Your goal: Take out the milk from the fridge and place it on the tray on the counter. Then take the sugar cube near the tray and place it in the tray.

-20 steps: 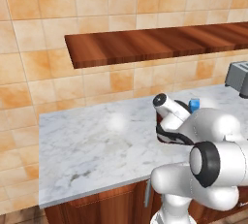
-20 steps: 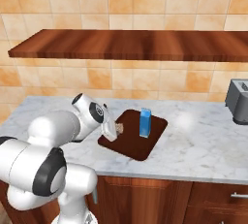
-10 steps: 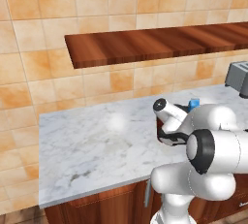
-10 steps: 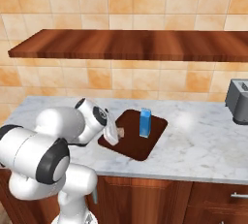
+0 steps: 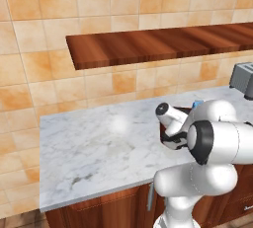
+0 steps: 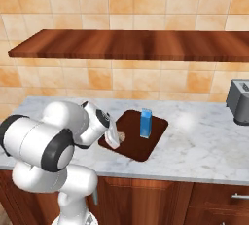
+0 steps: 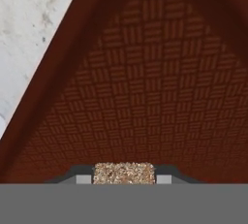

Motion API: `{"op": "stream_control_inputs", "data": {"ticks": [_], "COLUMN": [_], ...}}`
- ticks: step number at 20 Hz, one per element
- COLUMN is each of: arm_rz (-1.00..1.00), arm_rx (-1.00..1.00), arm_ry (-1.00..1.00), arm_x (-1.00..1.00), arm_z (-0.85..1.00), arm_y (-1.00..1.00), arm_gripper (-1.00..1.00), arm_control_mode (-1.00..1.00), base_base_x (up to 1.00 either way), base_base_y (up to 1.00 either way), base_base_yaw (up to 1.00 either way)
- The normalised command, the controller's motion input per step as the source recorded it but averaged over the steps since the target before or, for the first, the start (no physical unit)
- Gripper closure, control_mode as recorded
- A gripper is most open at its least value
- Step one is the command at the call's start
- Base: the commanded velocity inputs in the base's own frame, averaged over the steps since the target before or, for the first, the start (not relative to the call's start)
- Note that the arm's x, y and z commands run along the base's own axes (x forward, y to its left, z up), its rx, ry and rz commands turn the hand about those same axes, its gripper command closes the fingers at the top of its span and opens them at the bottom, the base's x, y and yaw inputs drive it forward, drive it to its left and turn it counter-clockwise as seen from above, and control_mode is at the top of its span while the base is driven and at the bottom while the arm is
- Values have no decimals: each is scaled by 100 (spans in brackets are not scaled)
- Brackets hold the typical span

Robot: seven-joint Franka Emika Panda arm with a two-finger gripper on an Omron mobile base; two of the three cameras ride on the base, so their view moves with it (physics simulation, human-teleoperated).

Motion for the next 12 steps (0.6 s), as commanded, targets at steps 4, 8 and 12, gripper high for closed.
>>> {"op": "stream_control_inputs", "data": {"ticks": [4, 8, 12], "arm_rz": [0, 0, 0], "arm_rx": [0, 0, 0], "arm_ry": [0, 0, 0], "arm_x": [1, 0, 1], "arm_z": [-20, -19, -19], "arm_y": [0, 0, 0], "arm_gripper": [100, 100, 100], "arm_control_mode": [-100, -100, -100], "base_base_x": [0, 0, 0], "base_base_y": [0, 0, 0], "base_base_yaw": [0, 0, 0]}}
